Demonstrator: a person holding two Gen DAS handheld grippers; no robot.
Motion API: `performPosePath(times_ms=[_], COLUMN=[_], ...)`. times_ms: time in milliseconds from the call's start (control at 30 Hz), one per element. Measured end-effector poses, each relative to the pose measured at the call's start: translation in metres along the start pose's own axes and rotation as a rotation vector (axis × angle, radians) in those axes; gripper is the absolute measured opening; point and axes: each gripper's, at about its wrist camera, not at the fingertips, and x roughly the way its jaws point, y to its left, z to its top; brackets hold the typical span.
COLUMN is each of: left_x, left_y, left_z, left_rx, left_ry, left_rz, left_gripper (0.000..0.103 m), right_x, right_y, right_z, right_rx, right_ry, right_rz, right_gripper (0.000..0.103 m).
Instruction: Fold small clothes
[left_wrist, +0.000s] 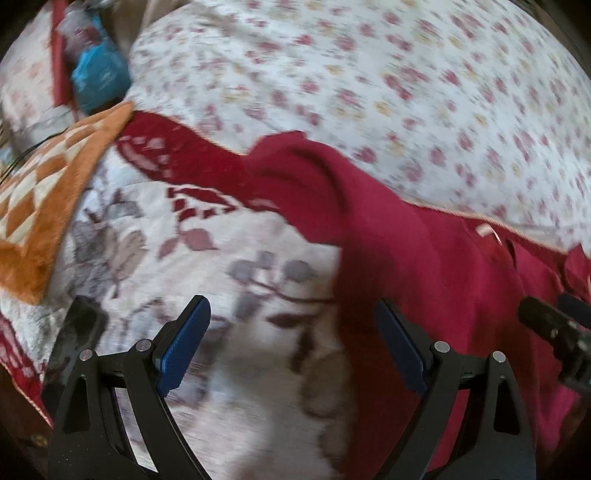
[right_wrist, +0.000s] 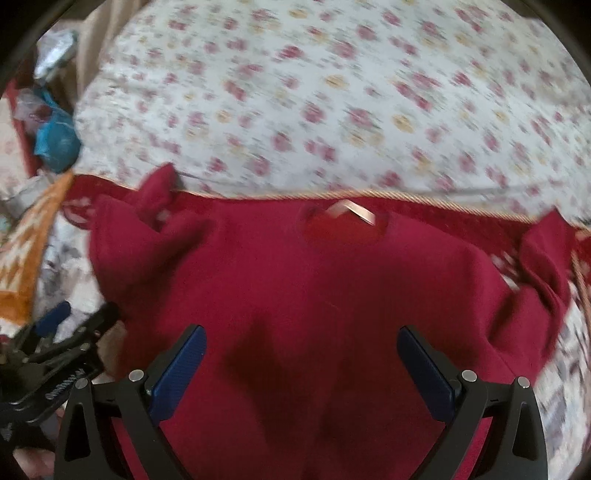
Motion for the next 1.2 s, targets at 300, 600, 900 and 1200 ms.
performPosePath(times_ms=[300,600,900,1200], left_x=[-0.002,-0.001,0.036,0.063], left_y=[0.05,0.092,0.085,0.078], left_z=[0.02,0.034,0.022,0.015], left_rx=[-0.156,-0.288,-0.245,-0.218], left_ry=[-0.024,-0.065,0.089,0.193], left_rz=[0.02,0.075,0.071,0.06], left_gripper=[0.091,0.091,0.091,0.091], right_x=[0.051,0.129,0.102,0.18], right_y=[0.065,0.147,0.151,0.238], right_z=[0.067,0.049,0.097,0.152], right_rx=[-0.085,-0.109,-0.169,-0.337], right_ry=[-0.007,0.222,0.117,0.24], right_rz=[0.102,0.399,0.277,0.241], right_gripper=[0.077,0.079,0.078,0.078])
